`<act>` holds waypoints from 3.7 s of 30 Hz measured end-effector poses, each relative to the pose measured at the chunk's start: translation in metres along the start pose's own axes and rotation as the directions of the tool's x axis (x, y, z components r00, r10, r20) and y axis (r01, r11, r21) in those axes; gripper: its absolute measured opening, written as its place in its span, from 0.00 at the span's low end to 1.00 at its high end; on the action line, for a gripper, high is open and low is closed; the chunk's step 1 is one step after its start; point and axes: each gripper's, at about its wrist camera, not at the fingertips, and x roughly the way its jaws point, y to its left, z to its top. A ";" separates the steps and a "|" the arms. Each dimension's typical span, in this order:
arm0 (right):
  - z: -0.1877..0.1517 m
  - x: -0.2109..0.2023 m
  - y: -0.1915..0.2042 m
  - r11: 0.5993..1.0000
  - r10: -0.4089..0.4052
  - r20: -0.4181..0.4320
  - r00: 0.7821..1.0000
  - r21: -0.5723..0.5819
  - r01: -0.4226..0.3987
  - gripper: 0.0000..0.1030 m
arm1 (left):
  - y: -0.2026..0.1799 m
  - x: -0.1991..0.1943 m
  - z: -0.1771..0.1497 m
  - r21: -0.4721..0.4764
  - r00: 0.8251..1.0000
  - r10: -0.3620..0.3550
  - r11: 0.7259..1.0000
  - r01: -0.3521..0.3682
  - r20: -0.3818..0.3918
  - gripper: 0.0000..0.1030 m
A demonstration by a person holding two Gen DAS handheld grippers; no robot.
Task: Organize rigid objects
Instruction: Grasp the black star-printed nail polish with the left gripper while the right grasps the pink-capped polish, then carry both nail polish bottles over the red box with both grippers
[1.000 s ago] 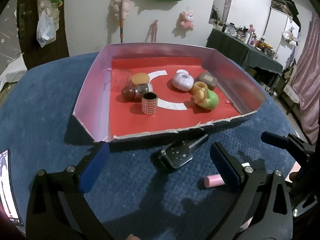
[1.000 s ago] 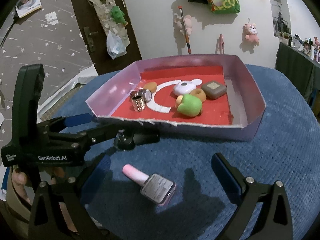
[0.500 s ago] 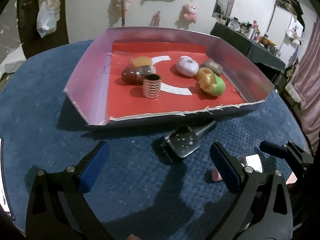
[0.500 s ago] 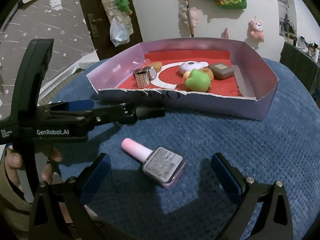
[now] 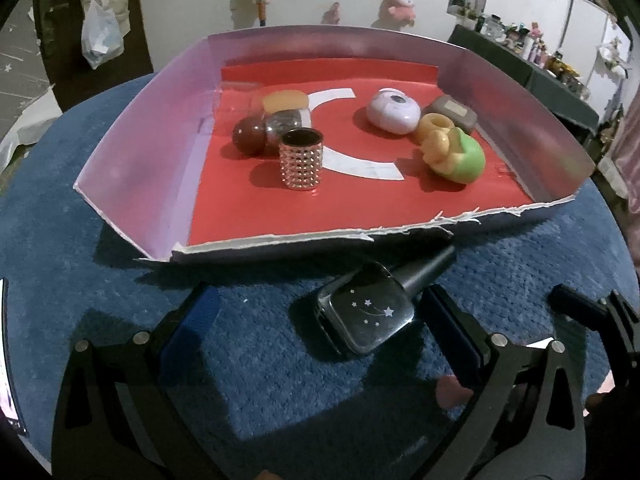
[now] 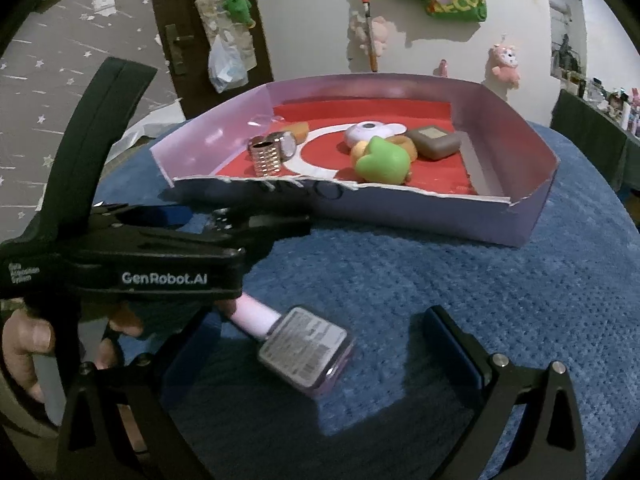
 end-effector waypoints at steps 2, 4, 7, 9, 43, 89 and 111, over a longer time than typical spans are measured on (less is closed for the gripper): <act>0.002 0.001 -0.006 0.999 -0.040 0.008 0.999 0.025 0.040 1.00 | 0.001 0.000 -0.001 -0.015 1.000 0.016 1.000 -0.016 0.002 1.00; 0.003 -0.001 -0.016 0.996 -0.054 0.022 0.998 0.073 0.052 1.00 | 0.007 -0.002 -0.001 -0.047 1.000 0.028 0.999 -0.027 0.004 1.00; 0.005 -0.004 -0.033 0.988 -0.084 0.030 0.996 0.134 0.079 1.00 | 0.015 -0.005 -0.003 -0.079 1.000 0.011 0.997 -0.010 0.011 1.00; 0.004 -0.010 -0.037 0.989 -0.038 0.055 0.998 0.145 0.030 1.00 | 0.016 -0.005 -0.004 -0.065 1.000 0.000 0.998 0.001 0.013 0.98; -0.024 -0.002 0.033 0.983 0.053 0.115 0.992 -0.178 -0.032 0.38 | 0.008 -0.013 -0.005 -0.014 0.988 -0.147 0.989 0.147 0.051 0.44; -0.025 -0.010 0.017 0.988 -0.048 0.141 0.989 -0.136 0.067 0.49 | -0.022 -0.012 -0.012 0.046 0.993 -0.109 0.993 0.108 0.035 0.77; -0.016 -0.028 0.016 0.995 0.050 0.151 0.987 -0.089 -0.037 0.37 | 0.009 -0.038 -0.019 -0.042 0.984 -0.148 0.987 0.153 0.099 0.75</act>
